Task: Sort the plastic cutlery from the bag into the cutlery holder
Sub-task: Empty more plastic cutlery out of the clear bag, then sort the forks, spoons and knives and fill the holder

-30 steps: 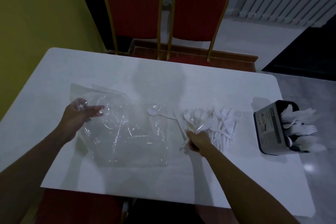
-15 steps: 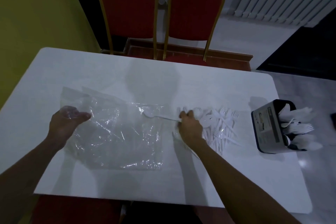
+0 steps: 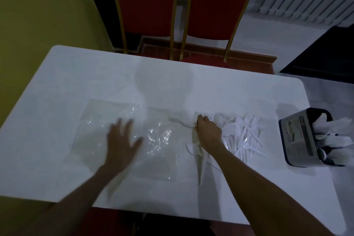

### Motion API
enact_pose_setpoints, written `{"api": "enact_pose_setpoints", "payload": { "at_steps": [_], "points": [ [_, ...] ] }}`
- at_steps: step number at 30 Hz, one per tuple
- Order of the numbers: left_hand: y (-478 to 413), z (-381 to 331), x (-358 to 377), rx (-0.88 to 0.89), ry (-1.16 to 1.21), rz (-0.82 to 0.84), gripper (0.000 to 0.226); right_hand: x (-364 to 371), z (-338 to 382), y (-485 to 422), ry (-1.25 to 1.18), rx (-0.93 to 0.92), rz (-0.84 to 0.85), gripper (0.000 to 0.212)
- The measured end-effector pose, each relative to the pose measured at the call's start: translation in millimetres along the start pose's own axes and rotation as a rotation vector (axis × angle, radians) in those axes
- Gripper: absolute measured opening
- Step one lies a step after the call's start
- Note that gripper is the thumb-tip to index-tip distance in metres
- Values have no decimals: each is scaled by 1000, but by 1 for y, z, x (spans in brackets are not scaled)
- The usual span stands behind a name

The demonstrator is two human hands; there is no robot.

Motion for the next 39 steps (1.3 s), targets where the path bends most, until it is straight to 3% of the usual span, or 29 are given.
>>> {"api": "enact_pose_setpoints", "payload": {
  "at_steps": [2,5,11,15,17,19,22,24,28,32,35,39],
  "points": [
    [12,-28,24,89,-41,190,88,-7,-5,3,-24,6,-61,18],
    [11,-31,42,6,-40,311,86,-19,-15,10,-100,34,-137,15],
    [-18,24,31,-103,-119,278,90,-15,-29,40,-640,278,-174,15],
    [-34,41,22,-121,-112,281,90,4,-25,66,-770,368,-127,19],
    [-35,35,20,-123,-84,244,89,10,-25,75,-799,397,-189,27],
    [-34,19,21,-99,-34,170,85,14,-29,83,-754,422,-231,38],
    [-27,-19,27,49,38,40,69,25,-34,96,-564,425,-52,42],
    [-18,-48,32,163,106,2,63,31,-39,99,-523,415,10,32],
    [-3,-101,40,261,197,-15,37,23,-42,88,-570,373,-48,13],
    [0,-134,52,220,291,81,28,10,-44,64,-609,308,-137,14],
    [-3,-158,51,129,382,130,28,-1,-48,56,-590,250,-185,29],
    [-7,-182,48,12,406,139,33,2,-53,72,-316,132,48,39]
  ]
}}
Point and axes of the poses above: each hand's wrist, its own y-axis away from the middle knuckle, its own x-axis out of the palm, z = x × y, the point moved 1 cm from there along -y, towards the middle knuckle, and after that the axes turned 11 degrees about -y, right-handed, at the moved point
